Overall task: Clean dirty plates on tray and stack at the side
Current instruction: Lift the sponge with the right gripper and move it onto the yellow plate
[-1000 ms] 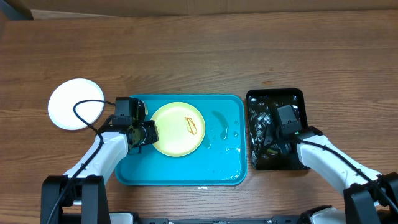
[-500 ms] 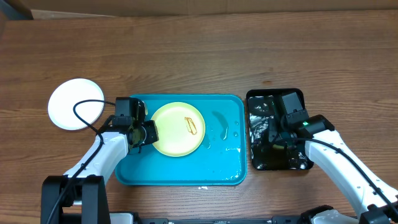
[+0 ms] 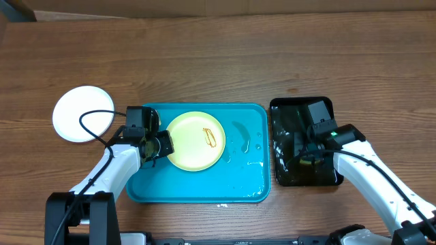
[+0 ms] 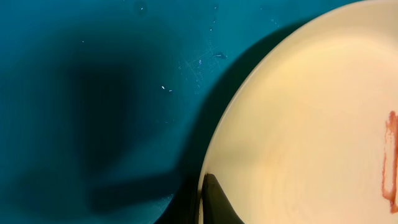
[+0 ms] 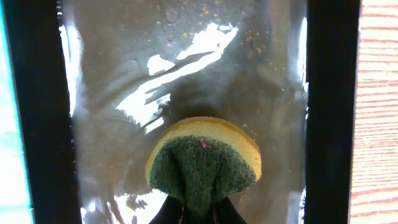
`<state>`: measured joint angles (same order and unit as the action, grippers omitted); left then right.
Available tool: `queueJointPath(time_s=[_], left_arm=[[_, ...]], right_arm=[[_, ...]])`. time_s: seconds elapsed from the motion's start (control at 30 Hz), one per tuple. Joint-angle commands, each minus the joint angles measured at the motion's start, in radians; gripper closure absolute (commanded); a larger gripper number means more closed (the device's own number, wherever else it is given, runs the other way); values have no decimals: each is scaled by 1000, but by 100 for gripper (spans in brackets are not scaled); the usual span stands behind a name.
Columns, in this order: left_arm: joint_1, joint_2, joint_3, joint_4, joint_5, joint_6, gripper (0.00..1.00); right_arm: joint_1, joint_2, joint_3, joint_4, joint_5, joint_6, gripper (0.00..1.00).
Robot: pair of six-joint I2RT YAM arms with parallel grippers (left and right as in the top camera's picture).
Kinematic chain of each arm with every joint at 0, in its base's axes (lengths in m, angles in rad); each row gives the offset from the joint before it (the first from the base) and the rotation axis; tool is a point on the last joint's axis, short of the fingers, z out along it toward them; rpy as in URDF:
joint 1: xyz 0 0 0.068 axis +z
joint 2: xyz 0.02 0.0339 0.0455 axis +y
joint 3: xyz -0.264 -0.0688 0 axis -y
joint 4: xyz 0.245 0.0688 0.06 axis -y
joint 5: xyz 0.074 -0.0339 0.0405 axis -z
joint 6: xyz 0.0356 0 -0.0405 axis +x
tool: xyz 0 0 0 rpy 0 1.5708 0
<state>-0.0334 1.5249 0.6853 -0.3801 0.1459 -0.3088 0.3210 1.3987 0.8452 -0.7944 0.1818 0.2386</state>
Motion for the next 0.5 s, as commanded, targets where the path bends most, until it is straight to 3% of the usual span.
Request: queueJointPath(time_s=[0.0, 0.13, 0.27, 0.47], left_arm=[[-6, 6, -15, -3, -15, -14, 96], [-6, 6, -15, -3, -14, -13, 96], [-6, 6, -15, 10, 2, -11, 96], [-6, 6, -15, 27, 86, 50, 96]], right_arm=[[-3, 0, 112, -5, -27, -17, 96], [-2, 0, 236, -58, -195, -91, 96], [11, 0, 270, 44, -415, -91, 96], [115, 69, 269, 198, -464, -91, 96]])
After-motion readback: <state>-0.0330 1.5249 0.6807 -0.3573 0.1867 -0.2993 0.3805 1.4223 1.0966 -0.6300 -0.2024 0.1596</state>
